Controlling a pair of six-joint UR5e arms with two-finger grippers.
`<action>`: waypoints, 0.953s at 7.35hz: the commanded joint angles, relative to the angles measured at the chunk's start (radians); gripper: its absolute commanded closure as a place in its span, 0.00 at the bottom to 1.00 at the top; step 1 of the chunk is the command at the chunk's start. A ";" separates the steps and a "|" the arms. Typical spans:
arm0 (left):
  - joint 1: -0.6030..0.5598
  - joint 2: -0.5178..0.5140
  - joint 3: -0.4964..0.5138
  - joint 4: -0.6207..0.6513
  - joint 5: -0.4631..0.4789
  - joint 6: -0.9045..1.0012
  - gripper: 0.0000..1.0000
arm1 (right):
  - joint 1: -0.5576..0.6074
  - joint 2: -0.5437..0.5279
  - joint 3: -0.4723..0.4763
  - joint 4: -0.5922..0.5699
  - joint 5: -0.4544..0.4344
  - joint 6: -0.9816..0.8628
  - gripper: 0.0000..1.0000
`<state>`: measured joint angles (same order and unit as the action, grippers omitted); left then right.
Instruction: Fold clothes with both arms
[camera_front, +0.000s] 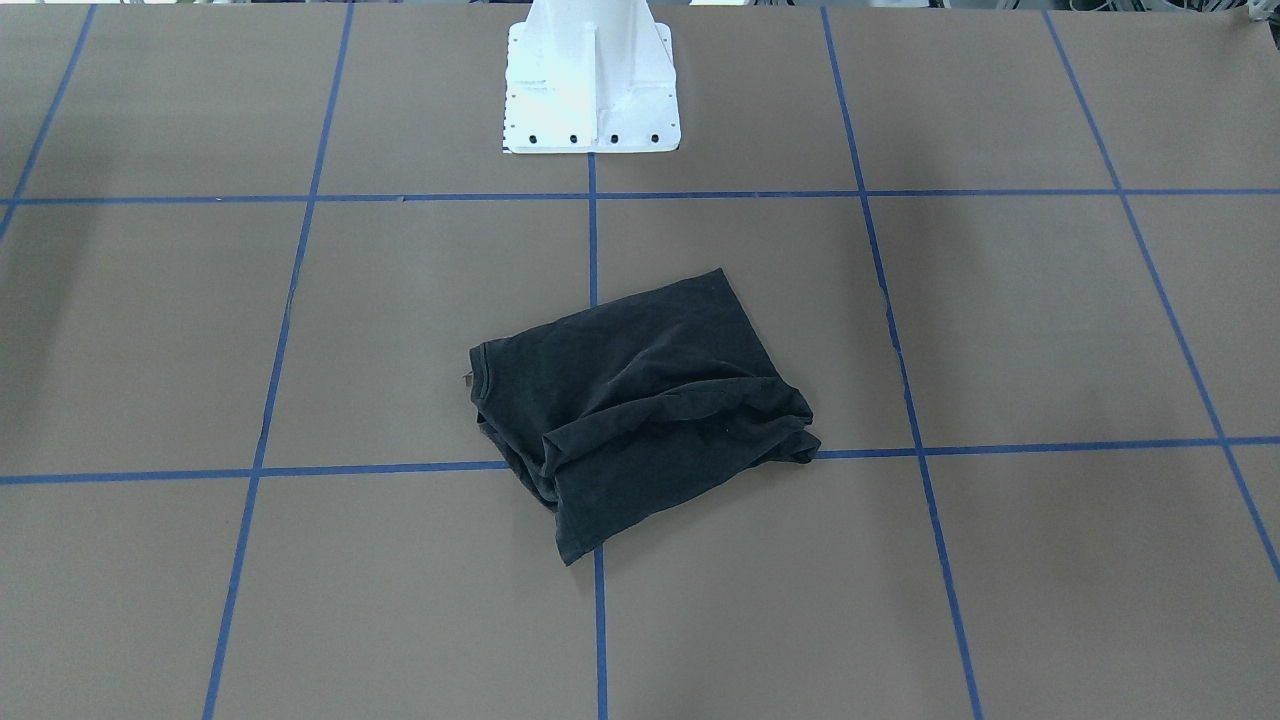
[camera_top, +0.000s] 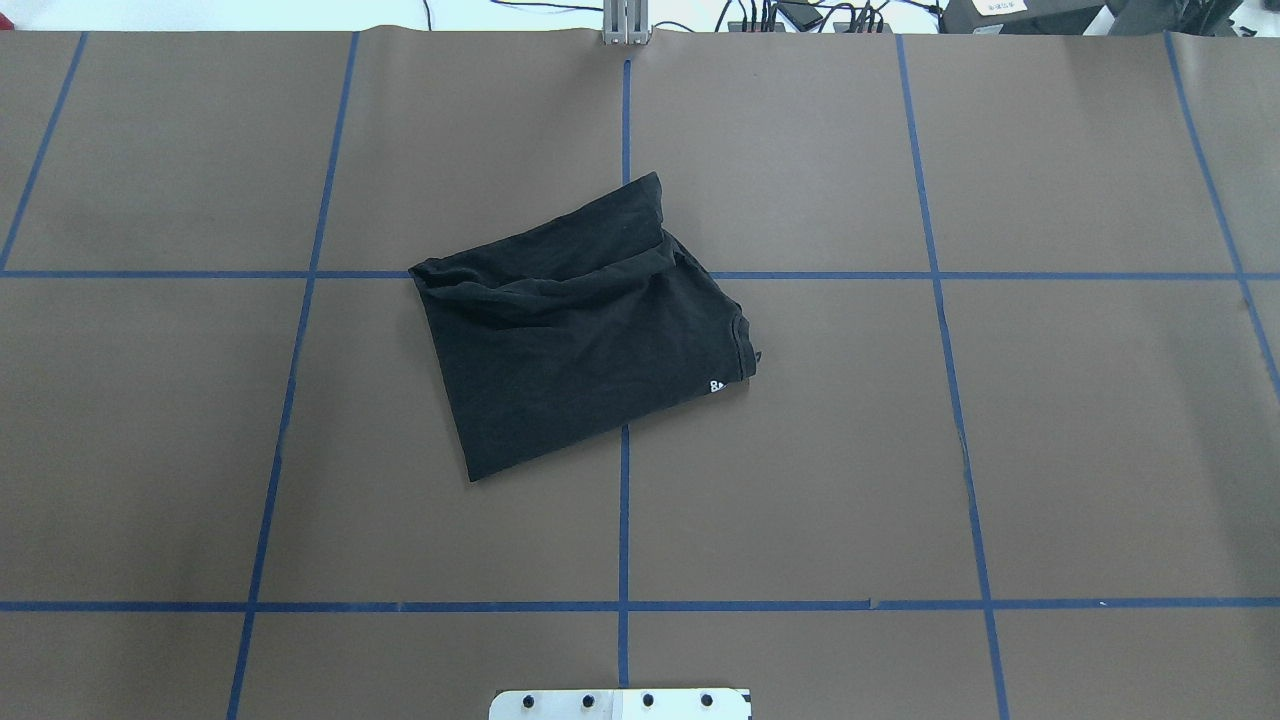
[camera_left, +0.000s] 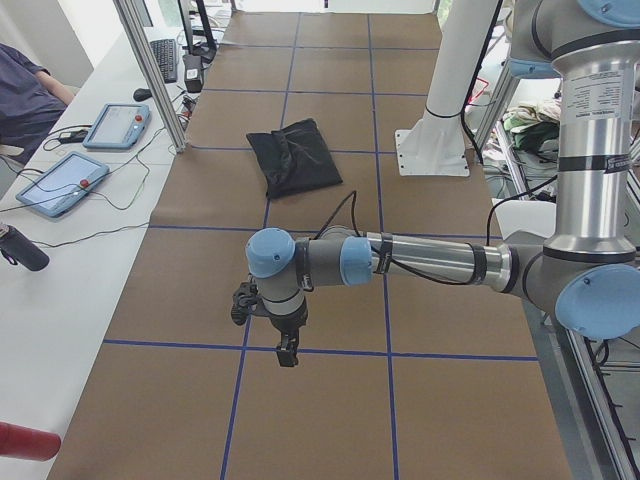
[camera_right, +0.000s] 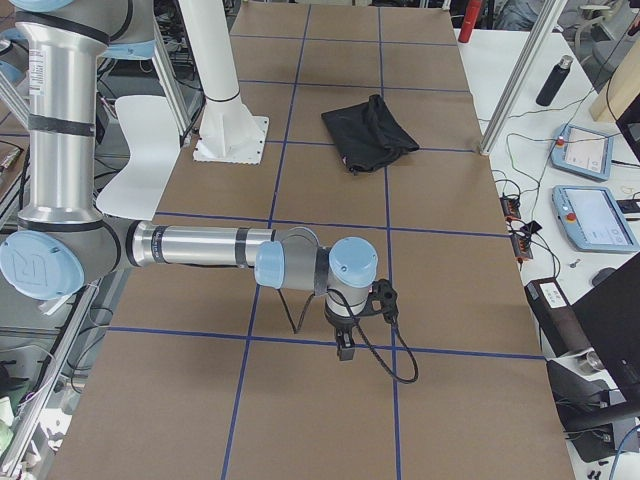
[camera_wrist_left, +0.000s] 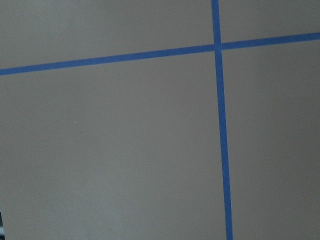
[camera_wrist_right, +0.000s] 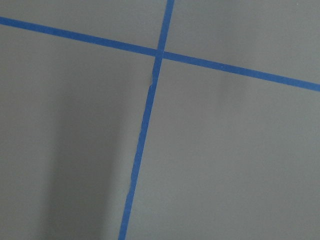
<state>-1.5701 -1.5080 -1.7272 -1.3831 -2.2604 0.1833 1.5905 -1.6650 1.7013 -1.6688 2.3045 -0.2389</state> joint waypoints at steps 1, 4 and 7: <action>-0.002 0.005 0.000 -0.046 -0.115 0.048 0.00 | 0.029 0.031 0.043 -0.119 0.000 -0.011 0.00; 0.001 -0.021 0.023 -0.044 -0.103 0.038 0.00 | 0.106 -0.050 0.034 -0.111 -0.002 -0.061 0.00; 0.001 -0.020 0.006 -0.044 -0.102 0.038 0.00 | 0.103 -0.035 0.057 -0.103 -0.005 0.025 0.00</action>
<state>-1.5698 -1.5282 -1.7177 -1.4265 -2.3631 0.2213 1.6945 -1.7092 1.7463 -1.7784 2.3017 -0.2741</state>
